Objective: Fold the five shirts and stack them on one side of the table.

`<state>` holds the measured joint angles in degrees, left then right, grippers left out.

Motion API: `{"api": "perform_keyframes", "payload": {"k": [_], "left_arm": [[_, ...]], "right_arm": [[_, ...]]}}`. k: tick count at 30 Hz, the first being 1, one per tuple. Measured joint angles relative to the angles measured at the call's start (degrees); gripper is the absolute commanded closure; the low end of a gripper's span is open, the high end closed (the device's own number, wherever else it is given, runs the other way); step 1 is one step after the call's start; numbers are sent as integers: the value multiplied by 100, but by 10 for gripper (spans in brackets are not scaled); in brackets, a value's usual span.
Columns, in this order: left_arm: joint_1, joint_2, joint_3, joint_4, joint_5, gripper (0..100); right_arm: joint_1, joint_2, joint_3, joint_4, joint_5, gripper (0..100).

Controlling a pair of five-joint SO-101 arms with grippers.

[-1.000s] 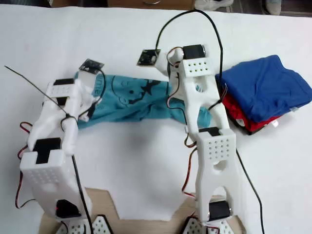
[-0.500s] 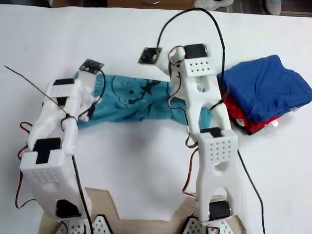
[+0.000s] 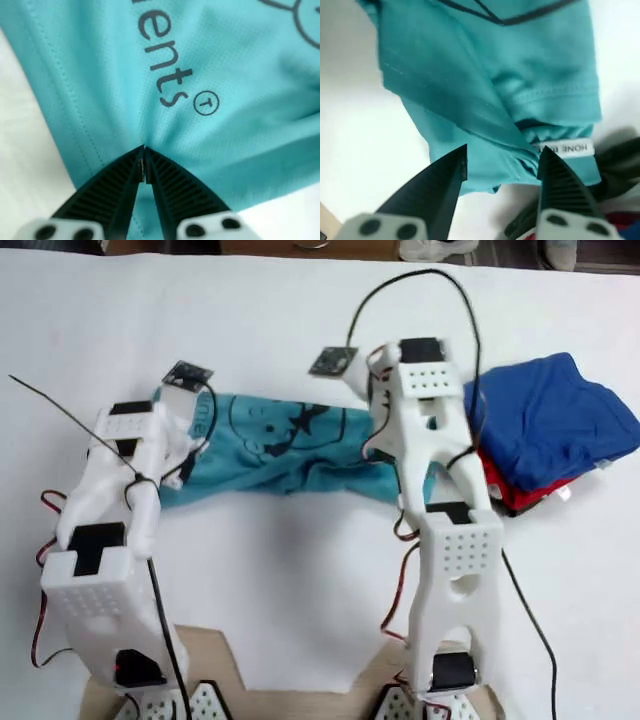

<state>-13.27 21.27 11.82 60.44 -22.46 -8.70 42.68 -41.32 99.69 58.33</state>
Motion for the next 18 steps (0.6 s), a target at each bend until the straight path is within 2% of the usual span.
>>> {"api": "perform_keyframes", "payload": {"k": [6, 10, 18], "left_arm": [[0, 0, 0, 0, 0, 977], [0, 0, 0, 0, 0, 977], [0, 0, 0, 0, 0, 977]], "right_arm": [[-141, -88, 26, 53, -695, 795], [-484, -457, 484, 53, -985, 931], [-668, -1670, 1820, 53, -1222, 922]]}}
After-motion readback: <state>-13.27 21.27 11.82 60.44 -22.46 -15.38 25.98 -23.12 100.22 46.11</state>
